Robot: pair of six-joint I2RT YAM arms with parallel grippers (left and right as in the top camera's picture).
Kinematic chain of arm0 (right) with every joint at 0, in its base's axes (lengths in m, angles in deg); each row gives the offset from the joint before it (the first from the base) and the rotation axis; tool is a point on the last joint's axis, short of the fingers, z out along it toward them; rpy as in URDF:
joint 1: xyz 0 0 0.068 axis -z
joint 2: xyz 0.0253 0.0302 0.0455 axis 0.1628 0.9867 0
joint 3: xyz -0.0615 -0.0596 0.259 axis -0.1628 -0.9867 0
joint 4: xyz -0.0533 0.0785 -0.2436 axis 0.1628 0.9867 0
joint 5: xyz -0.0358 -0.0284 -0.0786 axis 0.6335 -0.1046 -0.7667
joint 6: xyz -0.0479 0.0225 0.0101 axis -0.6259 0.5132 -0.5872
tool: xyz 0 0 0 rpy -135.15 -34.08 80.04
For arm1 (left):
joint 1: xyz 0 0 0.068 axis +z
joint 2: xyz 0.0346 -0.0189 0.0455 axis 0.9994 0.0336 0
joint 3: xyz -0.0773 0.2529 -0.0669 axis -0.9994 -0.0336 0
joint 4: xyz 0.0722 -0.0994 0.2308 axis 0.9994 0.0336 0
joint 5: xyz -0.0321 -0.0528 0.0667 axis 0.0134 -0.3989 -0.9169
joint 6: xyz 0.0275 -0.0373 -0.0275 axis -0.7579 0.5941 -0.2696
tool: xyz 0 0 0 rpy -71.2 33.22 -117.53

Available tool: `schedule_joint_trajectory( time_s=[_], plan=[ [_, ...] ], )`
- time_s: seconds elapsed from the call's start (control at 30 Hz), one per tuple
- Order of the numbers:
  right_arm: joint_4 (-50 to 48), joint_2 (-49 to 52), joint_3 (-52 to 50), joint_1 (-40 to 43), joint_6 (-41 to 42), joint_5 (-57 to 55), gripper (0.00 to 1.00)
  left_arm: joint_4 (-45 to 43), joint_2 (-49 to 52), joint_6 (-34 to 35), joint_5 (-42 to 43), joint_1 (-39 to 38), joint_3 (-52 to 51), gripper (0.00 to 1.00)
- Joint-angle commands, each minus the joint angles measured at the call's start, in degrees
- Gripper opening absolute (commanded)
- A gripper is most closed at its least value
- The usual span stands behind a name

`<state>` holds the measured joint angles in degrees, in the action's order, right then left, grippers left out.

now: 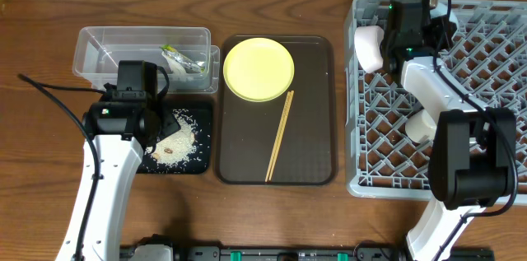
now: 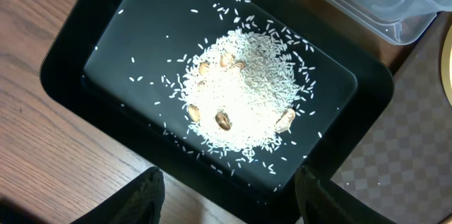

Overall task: Sort waste into correct bins and load items into the dishwasher rack
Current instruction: 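Place the light-blue bowl upright in the rack's back row, then reach the right gripper to the wooden chopsticks and grasp them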

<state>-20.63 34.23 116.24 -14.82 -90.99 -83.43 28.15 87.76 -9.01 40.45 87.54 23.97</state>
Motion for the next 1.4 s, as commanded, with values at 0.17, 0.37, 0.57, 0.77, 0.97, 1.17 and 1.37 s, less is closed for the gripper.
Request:
schedule_joint_trajectory(
  time_s=[0.17, 0.37, 0.57, 0.77, 0.97, 1.17, 1.37],
  plan=[
    [9.2, 0.3, -0.2, -3.9, 11.8, 0.4, 0.2, 0.3, 0.3, 0.3, -0.9, 0.2, 0.3, 0.62],
    [17.1, -4.6, -0.2, -5.0, 22.1, 2.5, 0.49, 0.3, 0.3, 0.3, -0.9, 0.2, 0.3, 0.62],
    [25.9, -14.8, -0.2, -4.1, 23.5, 24.6, 0.68, 0.3, 0.3, 0.3, -0.9, 0.2, 0.3, 0.62],
    [35.8, -24.4, -0.2, -4.3, 23.5, 57.6, 0.72, 0.3, 0.3, 0.3, -0.9, 0.2, 0.3, 0.69],
    [41.9, -26.2, -0.3, -7.8, 29.3, 82.1, 0.63, 0.3, 0.3, 0.3, -0.9, 0.2, 0.3, 0.69],
    [45.8, -22.9, -0.3, -15.9, 33.1, 77.5, 0.63, 0.3, 0.3, 0.3, -0.9, 0.2, 0.3, 0.7],
    [46.7, -16.2, -0.4, -24.3, 40.0, 66.6, 0.63, 0.3, 0.3, 0.3, -0.9, 0.2, 0.3, 0.69]
  ],
)
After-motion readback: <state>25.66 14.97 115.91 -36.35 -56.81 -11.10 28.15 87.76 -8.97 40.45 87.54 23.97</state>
